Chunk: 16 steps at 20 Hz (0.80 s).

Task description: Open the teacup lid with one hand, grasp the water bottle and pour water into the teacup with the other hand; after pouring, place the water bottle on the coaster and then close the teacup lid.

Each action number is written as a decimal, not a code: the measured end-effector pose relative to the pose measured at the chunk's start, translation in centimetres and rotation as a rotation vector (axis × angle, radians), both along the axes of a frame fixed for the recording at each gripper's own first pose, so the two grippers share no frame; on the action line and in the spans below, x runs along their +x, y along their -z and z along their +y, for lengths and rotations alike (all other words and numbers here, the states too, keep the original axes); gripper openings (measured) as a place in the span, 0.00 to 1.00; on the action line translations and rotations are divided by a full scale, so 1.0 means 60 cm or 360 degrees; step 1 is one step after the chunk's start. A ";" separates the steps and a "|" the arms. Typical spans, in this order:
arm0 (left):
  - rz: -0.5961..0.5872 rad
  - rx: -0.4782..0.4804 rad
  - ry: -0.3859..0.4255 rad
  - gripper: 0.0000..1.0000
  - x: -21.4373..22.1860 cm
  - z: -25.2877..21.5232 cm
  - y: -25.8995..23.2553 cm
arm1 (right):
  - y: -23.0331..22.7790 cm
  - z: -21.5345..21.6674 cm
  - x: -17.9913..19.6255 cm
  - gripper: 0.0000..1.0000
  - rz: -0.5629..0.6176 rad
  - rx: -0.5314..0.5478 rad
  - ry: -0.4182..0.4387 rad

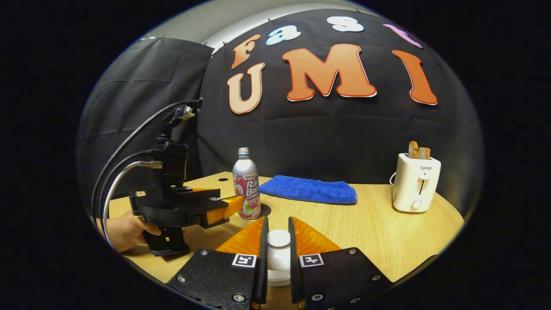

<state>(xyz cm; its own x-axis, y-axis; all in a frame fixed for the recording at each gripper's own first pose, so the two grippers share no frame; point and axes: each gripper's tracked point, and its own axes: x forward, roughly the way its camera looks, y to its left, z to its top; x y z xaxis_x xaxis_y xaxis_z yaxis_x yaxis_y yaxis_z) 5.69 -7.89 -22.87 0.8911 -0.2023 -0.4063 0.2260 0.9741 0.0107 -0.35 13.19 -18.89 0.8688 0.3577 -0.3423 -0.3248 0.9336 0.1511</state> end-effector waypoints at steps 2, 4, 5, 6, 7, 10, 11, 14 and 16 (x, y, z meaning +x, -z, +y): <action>-0.0033 -0.0004 0.0002 0.97 -0.012 0.002 -0.017 | 0.012 0.004 -0.001 0.22 0.0027 -0.0013 -0.0006; -0.0059 -0.0017 -0.0002 0.94 -0.021 0.005 -0.030 | 0.025 0.009 -0.004 0.22 0.0054 -0.0029 -0.0017; -0.0065 -0.0017 -0.0002 0.97 -0.026 0.007 -0.036 | 0.027 0.011 -0.006 0.22 0.0062 -0.0036 -0.0020; -0.0078 -0.0015 -0.0001 0.97 -0.029 0.007 -0.040 | 0.030 0.012 -0.006 0.22 0.0067 -0.0040 -0.0024; -0.0087 -0.0015 -0.0002 0.97 -0.032 0.008 -0.045 | 0.033 0.014 -0.008 0.22 0.0073 -0.0046 -0.0027; -0.0097 -0.0026 -0.0001 0.97 -0.040 0.007 -0.051 | 0.046 0.015 -0.013 0.22 0.0090 -0.0076 -0.0027; -0.0104 -0.0026 -0.0002 0.97 -0.043 0.006 -0.054 | 0.048 0.014 -0.014 0.22 0.0096 -0.0078 -0.0026; -0.0122 -0.0023 -0.0006 0.97 -0.050 0.006 -0.065 | 0.047 0.013 -0.014 0.23 0.0095 -0.0082 -0.0018; -0.0157 -0.0027 -0.0024 0.97 -0.055 0.010 -0.082 | 0.038 0.010 -0.014 0.29 0.0070 -0.0095 -0.0003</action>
